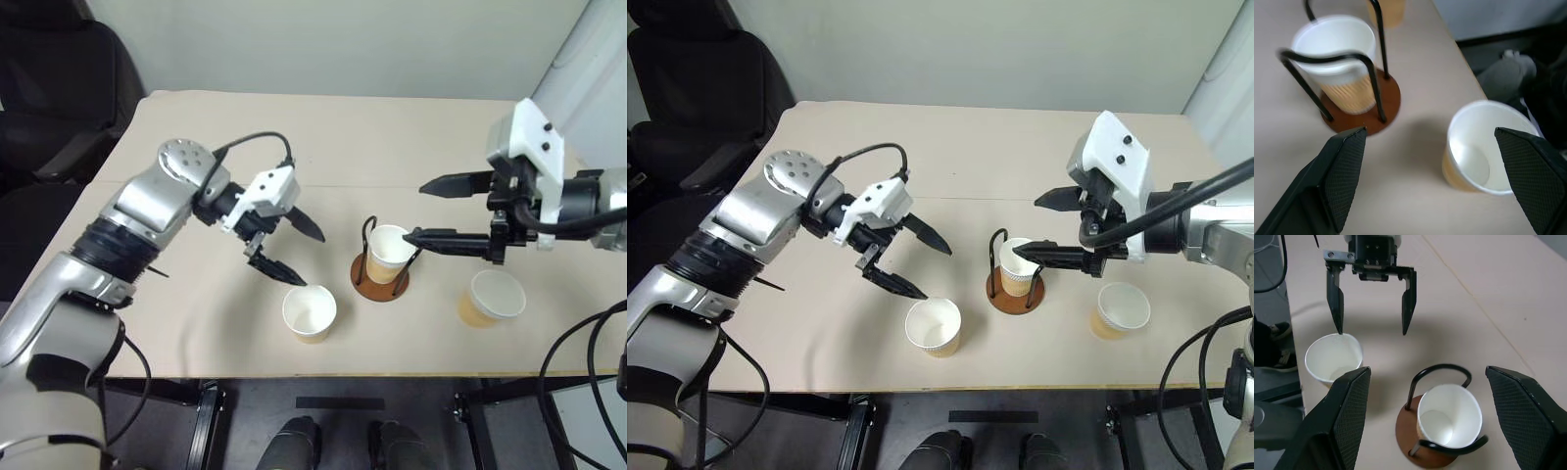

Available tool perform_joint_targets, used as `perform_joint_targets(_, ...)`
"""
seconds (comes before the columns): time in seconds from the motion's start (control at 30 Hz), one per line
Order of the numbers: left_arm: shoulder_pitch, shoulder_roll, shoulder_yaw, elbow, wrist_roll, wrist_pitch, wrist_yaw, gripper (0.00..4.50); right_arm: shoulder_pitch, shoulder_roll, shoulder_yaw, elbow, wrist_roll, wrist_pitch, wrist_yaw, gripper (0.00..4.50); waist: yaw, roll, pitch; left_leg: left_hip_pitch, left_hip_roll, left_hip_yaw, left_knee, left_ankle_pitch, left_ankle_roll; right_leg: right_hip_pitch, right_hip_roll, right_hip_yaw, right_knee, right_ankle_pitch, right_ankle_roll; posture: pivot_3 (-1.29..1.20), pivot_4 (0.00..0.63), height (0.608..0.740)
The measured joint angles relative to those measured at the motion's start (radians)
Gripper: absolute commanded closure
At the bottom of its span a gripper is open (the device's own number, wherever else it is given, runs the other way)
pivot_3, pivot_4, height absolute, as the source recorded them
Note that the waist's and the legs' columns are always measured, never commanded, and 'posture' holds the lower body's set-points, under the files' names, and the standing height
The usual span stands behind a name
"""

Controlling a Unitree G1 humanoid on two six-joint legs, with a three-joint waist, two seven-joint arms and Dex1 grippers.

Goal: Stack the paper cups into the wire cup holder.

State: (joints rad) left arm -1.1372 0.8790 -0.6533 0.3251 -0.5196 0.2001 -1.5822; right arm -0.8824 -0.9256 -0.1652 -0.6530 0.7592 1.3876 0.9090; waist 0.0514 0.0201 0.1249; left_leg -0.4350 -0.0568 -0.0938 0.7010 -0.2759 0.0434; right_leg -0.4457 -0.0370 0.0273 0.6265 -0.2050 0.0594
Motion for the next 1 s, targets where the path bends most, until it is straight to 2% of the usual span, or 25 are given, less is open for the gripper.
perform_joint_targets(0.2,0.031,-0.004,0.001,0.012,0.056,-0.049,0.000,0.00,0.062,-0.078,-0.017,-0.024,0.063,-0.017,0.001,0.71,0.001,0.000,0.000,0.000,0.000,0.000,0.000,0.000,0.000,0.001,0.000,0.000,0.000,0.000,0.000,0.00,0.150,0.740)
perform_joint_targets(0.4,0.064,-0.054,0.014,0.029,0.111,-0.069,0.000,0.00,0.157,-0.190,-0.038,-0.020,0.071,-0.083,0.014,0.71,0.002,0.000,0.000,0.000,0.000,0.000,0.000,0.000,0.000,0.001,0.000,0.000,0.001,0.000,0.000,0.00,0.150,0.740)
perform_joint_targets(0.73,0.073,-0.135,0.051,0.041,0.160,-0.068,0.000,0.00,0.207,-0.232,-0.095,-0.022,0.103,-0.117,-0.008,0.71,0.002,0.000,0.000,0.000,0.000,0.001,0.000,0.000,0.000,0.001,-0.001,0.000,0.001,0.000,0.000,0.00,0.150,0.740)
perform_joint_targets(0.83,0.083,-0.137,0.051,0.040,0.160,-0.068,0.000,0.62,0.215,-0.238,-0.103,-0.024,0.116,-0.117,-0.019,0.67,0.002,0.000,0.000,0.000,0.000,0.001,0.000,0.000,0.000,0.001,-0.001,0.000,0.001,0.000,0.000,0.00,0.150,0.740)
perform_joint_targets(1.0,0.089,-0.097,0.009,0.015,0.152,-0.067,0.000,2.40,0.227,-0.257,-0.108,-0.023,0.134,-0.118,-0.036,0.67,0.002,0.000,0.000,0.000,0.000,0.000,0.000,0.000,0.000,0.001,-0.001,0.000,0.001,0.000,0.001,0.00,0.150,0.740)
